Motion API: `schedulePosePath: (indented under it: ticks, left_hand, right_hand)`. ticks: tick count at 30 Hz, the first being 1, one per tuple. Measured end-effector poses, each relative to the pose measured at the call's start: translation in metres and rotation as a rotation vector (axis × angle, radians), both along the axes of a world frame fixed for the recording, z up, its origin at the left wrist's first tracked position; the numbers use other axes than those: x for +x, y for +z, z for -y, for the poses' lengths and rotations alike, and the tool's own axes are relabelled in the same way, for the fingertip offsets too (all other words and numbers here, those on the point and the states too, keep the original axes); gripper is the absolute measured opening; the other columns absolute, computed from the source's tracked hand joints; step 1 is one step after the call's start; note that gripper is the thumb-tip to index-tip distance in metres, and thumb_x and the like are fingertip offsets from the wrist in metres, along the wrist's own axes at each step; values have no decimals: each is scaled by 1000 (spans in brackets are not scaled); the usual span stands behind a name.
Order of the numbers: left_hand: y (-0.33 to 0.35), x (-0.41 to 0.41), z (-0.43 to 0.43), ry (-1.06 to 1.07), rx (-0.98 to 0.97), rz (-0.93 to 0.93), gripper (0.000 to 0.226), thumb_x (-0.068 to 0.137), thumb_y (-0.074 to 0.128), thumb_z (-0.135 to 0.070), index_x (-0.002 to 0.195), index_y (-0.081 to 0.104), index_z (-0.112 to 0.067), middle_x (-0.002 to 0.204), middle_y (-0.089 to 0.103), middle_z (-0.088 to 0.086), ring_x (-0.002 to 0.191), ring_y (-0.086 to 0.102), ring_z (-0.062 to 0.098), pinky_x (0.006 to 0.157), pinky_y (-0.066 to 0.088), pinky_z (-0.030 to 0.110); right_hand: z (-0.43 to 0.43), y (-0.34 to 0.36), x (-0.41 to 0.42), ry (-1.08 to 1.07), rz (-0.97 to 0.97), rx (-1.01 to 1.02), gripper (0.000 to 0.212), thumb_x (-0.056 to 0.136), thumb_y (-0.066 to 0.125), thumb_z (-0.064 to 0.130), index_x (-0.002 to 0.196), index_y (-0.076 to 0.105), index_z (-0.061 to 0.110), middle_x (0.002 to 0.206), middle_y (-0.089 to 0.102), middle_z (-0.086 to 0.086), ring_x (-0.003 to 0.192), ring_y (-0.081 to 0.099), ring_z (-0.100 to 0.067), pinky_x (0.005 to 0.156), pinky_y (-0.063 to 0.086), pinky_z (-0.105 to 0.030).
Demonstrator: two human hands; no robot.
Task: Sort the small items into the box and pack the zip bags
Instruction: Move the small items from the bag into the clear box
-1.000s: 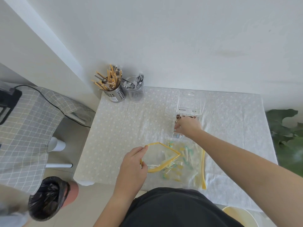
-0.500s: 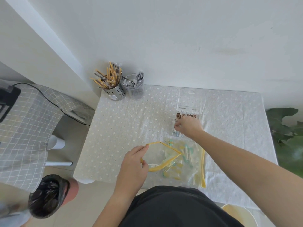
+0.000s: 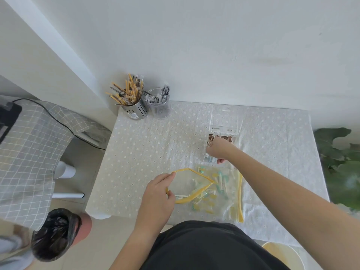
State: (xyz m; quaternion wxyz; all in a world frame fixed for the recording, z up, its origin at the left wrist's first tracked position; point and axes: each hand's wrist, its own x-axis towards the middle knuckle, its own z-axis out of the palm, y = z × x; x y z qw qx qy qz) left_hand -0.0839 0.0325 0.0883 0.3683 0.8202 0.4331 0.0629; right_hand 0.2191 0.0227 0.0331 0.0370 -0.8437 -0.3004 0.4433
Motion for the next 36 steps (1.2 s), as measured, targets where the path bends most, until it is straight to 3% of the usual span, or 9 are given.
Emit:
schedulePosePath:
  ticks: [2,5,8,11,15,21,30,33,36]
  left_hand:
    - [0,2,0,2,-6,6,61,91,59,3,145,62,-25,135,58,-21,125,55,6,103,53,30]
    - [1,3,1,1,-20,9,61,92,58,3,146,61,-26,136,57,-23,126,54,6,103,53,28]
    - [2,2,0,6,-30,6,61,93,58,2,146,61,-27,137,56,-24,127,54,5,104,52,29]
    - [2,1,-1,12,-30,3,61,93,58,3,146,61,-26,137,57,-23,126,54,6,104,52,30]
    - [2,1,-2,22,-36,1,61,92,58,3,145,62,-26,137,57,-23,128,54,7,104,52,30]
    - [5,6,-2,3,-33,21,61,91,58,5,145,63,-24,134,58,-22,125,56,5,102,54,30]
    - [12,10,-3,-54,21,12,59,96,61,-1,148,59,-28,138,53,-26,127,53,6,109,49,29]
    - [19,11,-1,-91,84,16,59,96,63,-2,149,58,-27,137,49,-29,127,52,4,110,46,24]
    - [24,14,-1,-119,148,50,61,93,66,-1,148,58,-25,137,49,-29,129,48,-1,111,42,18]
  right_hand:
    - [-3,5,-3,-25,-45,-45,25,99,41,14,94,61,-1,59,60,-12,54,72,-27,48,50,-24]
    - [-9,7,0,-137,-177,-75,28,95,46,8,115,61,-5,71,63,-15,65,69,-33,52,51,-27]
    - [-8,8,4,-250,-316,-105,42,96,47,8,138,50,3,115,68,-17,66,70,-28,54,56,-27]
    - [-6,7,6,-319,-366,-80,43,97,52,10,140,50,4,116,70,-18,64,75,-25,61,62,-31]
    - [-2,9,5,-420,-422,-49,47,102,45,11,148,44,6,110,71,-18,91,78,-33,90,60,-47]
    - [6,21,-3,-670,-545,97,43,106,39,12,148,45,5,139,62,-9,88,78,-35,85,62,-47]
    - [33,57,-19,-390,-140,372,27,92,49,6,99,74,15,96,73,-2,66,65,-18,58,56,-29]
    - [42,86,-30,-271,-127,453,27,87,50,6,84,73,18,82,74,-5,55,59,-12,48,45,-22]
    - [53,115,-45,-83,-209,424,29,82,49,7,83,75,21,76,75,0,56,67,-9,57,58,-26]
